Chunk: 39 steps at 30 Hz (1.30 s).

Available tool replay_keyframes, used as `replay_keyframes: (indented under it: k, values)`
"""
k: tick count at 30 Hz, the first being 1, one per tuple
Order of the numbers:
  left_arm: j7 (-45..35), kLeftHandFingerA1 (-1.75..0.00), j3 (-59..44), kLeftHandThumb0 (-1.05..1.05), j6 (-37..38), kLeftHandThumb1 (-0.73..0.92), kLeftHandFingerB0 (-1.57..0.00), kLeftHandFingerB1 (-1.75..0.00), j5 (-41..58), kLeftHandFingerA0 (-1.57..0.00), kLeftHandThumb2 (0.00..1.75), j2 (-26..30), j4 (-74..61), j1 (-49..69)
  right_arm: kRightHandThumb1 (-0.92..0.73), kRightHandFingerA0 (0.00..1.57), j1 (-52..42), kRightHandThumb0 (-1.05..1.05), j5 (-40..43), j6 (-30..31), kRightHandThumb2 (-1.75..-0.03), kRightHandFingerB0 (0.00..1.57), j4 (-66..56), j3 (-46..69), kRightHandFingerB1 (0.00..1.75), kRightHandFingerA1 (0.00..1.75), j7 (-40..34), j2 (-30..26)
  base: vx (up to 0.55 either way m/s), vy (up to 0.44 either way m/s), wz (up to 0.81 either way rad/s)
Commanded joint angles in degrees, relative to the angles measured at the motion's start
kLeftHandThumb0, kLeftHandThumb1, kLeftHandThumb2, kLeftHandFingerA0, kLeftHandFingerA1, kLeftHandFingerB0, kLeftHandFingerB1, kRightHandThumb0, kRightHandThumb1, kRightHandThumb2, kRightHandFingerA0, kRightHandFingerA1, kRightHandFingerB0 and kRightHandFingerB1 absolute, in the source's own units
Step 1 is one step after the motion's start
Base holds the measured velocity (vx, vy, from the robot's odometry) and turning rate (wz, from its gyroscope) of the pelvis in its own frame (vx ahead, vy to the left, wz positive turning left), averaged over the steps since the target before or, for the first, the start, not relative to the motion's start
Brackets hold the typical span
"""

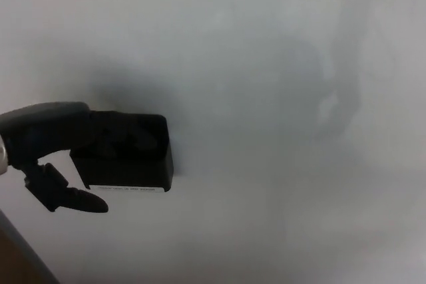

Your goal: A magnetic marker holder is on the left hand side of the white board, the robot put the index and middle finger into the opening of the container and pull off the magnetic holder and hand it to a human on the left hand side.

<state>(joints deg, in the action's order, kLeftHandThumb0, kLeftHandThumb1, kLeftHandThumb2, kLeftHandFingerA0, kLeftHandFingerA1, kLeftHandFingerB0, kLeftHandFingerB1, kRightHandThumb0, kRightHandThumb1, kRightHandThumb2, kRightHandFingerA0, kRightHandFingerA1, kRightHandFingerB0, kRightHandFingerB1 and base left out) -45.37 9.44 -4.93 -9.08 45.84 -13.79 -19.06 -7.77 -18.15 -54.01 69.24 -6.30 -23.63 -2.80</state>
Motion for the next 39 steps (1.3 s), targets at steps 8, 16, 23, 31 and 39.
replay_keyframes:
  k: [8,16,23,31,39]
  values:
    - [-12.75,-0.4,7.53,-0.56,-9.5,0.54,-0.36,-0.34,-1.07,-0.47,0.56,3.59,1.32,-10.04,-0.64,0.74,0.32,-0.4,-1.3,0.47,-0.58,0.56,-0.21,-0.64,0.45,0.52,-2.04,-1.34,0.0,0.0,0.0]
    - [-13.66,-0.53,10.13,-0.56,-11.46,0.43,-0.16,-0.42,-3.57,-0.36,0.84,3.1,3.49,-14.04,-0.64,0.74,0.89,-0.43,-1.58,1.11,-0.59,0.56,-0.14,-0.86,0.44,0.51,-2.32,-1.52,0.0,0.0,0.0]
    - [-14.59,-0.36,12.9,-0.64,-13.46,0.57,-0.25,-0.3,-6.07,-0.32,0.57,2.3,5.58,-16.6,-0.64,0.74,1.04,-0.42,-1.8,0.83,-0.58,0.55,-0.06,-1.09,0.44,0.51,-2.7,-1.49,0.0,0.0,0.0]
    - [-14.77,-0.34,14.42,-0.63,-15.72,0.57,-0.23,-0.3,-7.99,-0.28,0.57,1.16,5.77,-17.54,-0.64,0.75,0.82,-0.44,-2.07,0.72,-0.59,0.55,-0.08,-1.4,0.44,0.52,-3.07,-1.61,0.0,0.0,0.0]
    - [-15.04,-0.45,15.77,-0.69,-17.41,0.48,-0.12,-0.37,-10.43,-0.28,0.78,0.24,5.39,-18.47,-0.63,0.74,0.9,-0.43,-1.91,0.95,-0.59,0.57,-0.02,-1.44,0.45,0.52,-2.94,-1.56,0.0,0.0,0.0]
